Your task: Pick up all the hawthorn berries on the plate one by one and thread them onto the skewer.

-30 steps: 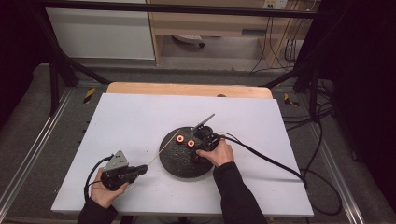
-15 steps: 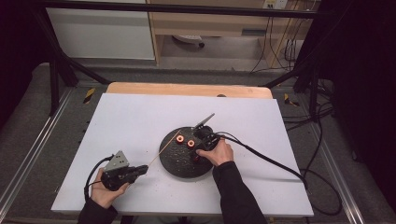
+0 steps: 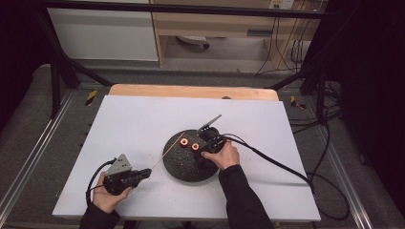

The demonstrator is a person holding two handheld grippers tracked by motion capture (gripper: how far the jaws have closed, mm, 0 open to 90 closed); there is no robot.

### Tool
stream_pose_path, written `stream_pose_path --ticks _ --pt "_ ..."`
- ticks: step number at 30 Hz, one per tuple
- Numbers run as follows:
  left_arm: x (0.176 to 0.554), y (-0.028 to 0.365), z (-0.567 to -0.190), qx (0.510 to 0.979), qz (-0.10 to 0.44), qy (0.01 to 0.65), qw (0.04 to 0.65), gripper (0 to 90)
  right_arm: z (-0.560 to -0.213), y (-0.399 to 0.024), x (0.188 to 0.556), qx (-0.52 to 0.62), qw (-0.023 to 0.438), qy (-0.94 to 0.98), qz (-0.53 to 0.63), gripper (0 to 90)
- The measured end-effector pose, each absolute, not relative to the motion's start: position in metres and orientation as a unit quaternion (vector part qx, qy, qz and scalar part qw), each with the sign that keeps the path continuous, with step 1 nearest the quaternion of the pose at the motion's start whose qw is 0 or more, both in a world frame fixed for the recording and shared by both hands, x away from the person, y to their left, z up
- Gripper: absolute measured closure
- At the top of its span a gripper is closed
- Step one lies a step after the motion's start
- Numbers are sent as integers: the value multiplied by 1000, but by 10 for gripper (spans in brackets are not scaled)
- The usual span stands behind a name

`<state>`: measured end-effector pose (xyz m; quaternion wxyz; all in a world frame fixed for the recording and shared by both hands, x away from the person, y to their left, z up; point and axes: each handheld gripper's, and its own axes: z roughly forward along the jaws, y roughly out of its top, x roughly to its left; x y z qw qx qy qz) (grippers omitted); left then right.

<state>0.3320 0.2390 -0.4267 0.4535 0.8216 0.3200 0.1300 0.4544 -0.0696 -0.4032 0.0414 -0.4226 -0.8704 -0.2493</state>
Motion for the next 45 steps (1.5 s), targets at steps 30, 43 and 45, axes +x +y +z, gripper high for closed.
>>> stream_pose_path --ticks 30,43,45 --pt "328 235 -427 815 133 323 462 883 -385 -117 409 -451 -19 -739 -500 608" --pt "324 228 -429 816 132 322 462 883 -402 -121 400 -473 -40 -659 -583 608" --pt "324 227 -429 815 131 323 463 883 -404 -121 398 -477 -46 -644 -596 608"
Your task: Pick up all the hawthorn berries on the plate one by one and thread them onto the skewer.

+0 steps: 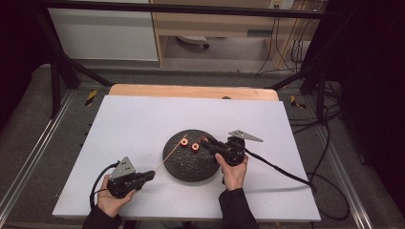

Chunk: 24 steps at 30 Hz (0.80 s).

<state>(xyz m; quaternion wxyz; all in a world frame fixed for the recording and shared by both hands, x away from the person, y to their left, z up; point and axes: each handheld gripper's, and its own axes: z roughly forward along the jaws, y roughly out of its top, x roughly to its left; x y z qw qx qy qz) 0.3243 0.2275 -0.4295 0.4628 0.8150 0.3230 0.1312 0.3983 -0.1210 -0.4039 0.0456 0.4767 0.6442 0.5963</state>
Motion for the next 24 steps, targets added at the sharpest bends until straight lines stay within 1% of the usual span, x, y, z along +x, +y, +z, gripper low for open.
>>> stream_pose_path --ticks 9,24 --pt "323 226 -429 811 133 324 468 883 -406 -117 396 493 64 575 649 608" --pt "318 216 -430 806 123 325 479 883 -406 -113 398 495 65 511 700 609"
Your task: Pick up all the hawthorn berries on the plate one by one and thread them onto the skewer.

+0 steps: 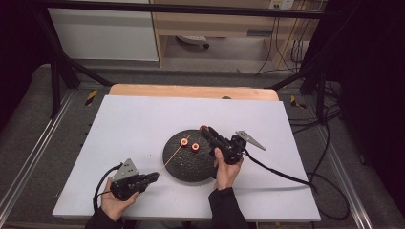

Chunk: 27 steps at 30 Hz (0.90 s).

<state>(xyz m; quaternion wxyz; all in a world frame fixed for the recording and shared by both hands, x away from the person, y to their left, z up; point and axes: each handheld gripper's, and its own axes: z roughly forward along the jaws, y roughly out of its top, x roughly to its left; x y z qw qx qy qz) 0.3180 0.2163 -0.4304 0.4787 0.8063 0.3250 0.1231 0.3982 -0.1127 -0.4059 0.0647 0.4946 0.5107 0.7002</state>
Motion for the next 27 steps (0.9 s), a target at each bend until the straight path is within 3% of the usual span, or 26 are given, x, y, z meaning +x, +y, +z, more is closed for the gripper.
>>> stream_pose_path --ticks 27 --pt "315 192 -434 797 116 332 491 883 -421 -102 398 491 63 448 744 609"
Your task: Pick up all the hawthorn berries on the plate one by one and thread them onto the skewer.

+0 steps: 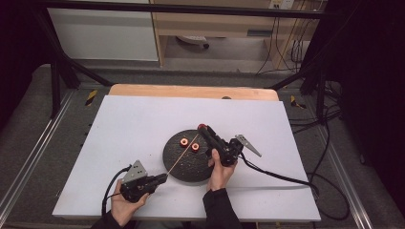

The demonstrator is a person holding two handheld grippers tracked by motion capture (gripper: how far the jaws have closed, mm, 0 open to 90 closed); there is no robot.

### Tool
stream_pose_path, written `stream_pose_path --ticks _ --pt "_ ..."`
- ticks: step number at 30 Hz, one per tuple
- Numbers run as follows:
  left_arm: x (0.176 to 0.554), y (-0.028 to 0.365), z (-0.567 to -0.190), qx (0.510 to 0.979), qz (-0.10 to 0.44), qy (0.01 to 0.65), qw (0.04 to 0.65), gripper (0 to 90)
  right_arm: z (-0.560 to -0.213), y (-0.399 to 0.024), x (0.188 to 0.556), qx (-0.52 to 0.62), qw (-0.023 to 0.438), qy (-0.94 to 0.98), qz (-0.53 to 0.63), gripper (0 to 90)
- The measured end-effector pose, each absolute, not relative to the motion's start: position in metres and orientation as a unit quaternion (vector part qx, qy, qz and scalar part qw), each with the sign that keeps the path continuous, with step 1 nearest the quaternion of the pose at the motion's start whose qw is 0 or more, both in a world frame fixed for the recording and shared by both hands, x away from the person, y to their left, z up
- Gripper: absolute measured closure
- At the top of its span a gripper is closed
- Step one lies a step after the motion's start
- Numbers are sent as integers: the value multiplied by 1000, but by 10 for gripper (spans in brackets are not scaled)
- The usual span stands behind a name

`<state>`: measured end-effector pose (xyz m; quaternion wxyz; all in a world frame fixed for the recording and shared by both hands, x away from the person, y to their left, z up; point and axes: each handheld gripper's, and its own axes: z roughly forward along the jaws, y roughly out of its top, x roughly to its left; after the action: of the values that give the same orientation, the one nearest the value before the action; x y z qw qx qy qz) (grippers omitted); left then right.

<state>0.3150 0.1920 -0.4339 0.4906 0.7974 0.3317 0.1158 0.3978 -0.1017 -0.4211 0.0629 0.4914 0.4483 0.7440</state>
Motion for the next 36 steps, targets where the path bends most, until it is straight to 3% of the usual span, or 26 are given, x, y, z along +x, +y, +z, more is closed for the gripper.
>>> stream_pose_path --ticks 36 --pt "326 169 -425 788 120 351 491 884 -425 -99 396 487 53 448 748 610"
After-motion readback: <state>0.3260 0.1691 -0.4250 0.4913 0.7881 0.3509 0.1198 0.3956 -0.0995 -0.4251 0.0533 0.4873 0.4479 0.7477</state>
